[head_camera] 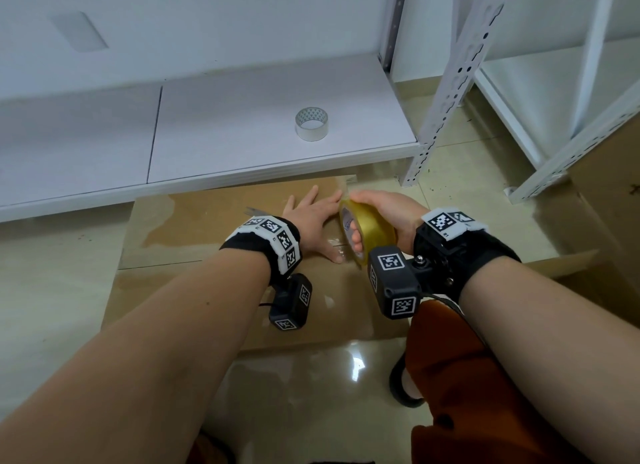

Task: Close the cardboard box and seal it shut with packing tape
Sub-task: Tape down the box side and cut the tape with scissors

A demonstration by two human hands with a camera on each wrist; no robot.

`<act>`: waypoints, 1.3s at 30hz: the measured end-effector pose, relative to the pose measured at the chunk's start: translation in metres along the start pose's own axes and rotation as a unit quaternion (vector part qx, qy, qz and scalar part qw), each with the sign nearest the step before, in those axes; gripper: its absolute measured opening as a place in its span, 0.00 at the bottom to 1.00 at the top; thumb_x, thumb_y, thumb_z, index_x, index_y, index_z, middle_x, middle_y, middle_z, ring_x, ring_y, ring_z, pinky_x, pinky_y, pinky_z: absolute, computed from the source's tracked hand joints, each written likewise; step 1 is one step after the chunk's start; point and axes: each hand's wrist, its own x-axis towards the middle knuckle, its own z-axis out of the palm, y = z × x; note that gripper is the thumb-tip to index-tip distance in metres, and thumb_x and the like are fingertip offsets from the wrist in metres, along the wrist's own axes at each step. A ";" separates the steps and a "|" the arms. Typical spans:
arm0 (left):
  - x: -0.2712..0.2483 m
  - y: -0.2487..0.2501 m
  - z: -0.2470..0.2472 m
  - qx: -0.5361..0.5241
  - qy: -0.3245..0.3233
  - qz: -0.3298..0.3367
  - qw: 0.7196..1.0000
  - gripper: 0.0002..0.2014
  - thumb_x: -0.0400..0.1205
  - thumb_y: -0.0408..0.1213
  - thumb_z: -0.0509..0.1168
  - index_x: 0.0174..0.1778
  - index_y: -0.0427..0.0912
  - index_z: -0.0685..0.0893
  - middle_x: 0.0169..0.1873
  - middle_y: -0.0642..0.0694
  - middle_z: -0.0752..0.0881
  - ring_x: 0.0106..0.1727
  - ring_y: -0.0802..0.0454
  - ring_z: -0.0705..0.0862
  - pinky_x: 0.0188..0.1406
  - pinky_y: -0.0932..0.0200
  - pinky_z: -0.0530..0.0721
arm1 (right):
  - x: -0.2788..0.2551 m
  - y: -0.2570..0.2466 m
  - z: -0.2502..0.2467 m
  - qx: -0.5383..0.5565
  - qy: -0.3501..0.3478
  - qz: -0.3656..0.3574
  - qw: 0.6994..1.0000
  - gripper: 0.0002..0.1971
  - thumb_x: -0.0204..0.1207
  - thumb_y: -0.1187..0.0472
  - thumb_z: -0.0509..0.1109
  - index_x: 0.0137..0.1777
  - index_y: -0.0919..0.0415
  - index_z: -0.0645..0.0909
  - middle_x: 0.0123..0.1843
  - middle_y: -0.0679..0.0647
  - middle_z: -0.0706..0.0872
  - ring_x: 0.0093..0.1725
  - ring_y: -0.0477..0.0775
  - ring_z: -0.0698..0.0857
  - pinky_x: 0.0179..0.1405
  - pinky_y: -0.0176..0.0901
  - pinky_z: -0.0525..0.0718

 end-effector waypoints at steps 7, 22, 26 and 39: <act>-0.002 0.000 -0.002 0.009 0.006 -0.002 1.000 0.54 0.63 0.60 0.78 0.83 0.59 0.57 0.84 0.61 0.52 0.85 0.48 0.38 0.80 0.34 0.37 | 0.003 0.002 0.004 0.008 -0.001 -0.006 1.000 0.23 0.81 0.46 0.64 0.39 0.69 0.79 0.27 0.63 0.82 0.25 0.60 0.82 0.30 0.46 0.82; 0.003 -0.004 0.002 0.040 -0.007 -0.007 0.999 0.57 0.64 0.64 0.76 0.84 0.63 0.48 0.84 0.63 0.42 0.84 0.47 0.36 0.80 0.31 0.37 | 0.005 0.005 -0.001 -0.025 -0.006 0.034 0.999 0.23 0.82 0.45 0.61 0.38 0.65 0.77 0.26 0.57 0.84 0.25 0.54 0.82 0.34 0.45 0.79; 0.002 -0.002 0.002 0.046 -0.009 -0.009 0.999 0.57 0.65 0.63 0.76 0.84 0.63 0.48 0.84 0.62 0.42 0.84 0.45 0.35 0.80 0.30 0.38 | 0.005 0.005 0.002 -0.016 0.002 0.046 0.999 0.21 0.81 0.46 0.63 0.41 0.66 0.77 0.26 0.57 0.84 0.24 0.55 0.83 0.31 0.44 0.79; -0.022 -0.002 0.021 -0.061 0.081 0.048 0.994 0.41 0.72 0.52 0.76 0.80 0.62 0.63 0.80 0.61 0.65 0.85 0.52 0.45 0.81 0.34 0.40 | -0.001 0.007 0.005 0.021 0.026 0.046 0.998 0.18 0.81 0.48 0.64 0.40 0.65 0.77 0.25 0.57 0.83 0.22 0.54 0.82 0.31 0.45 0.80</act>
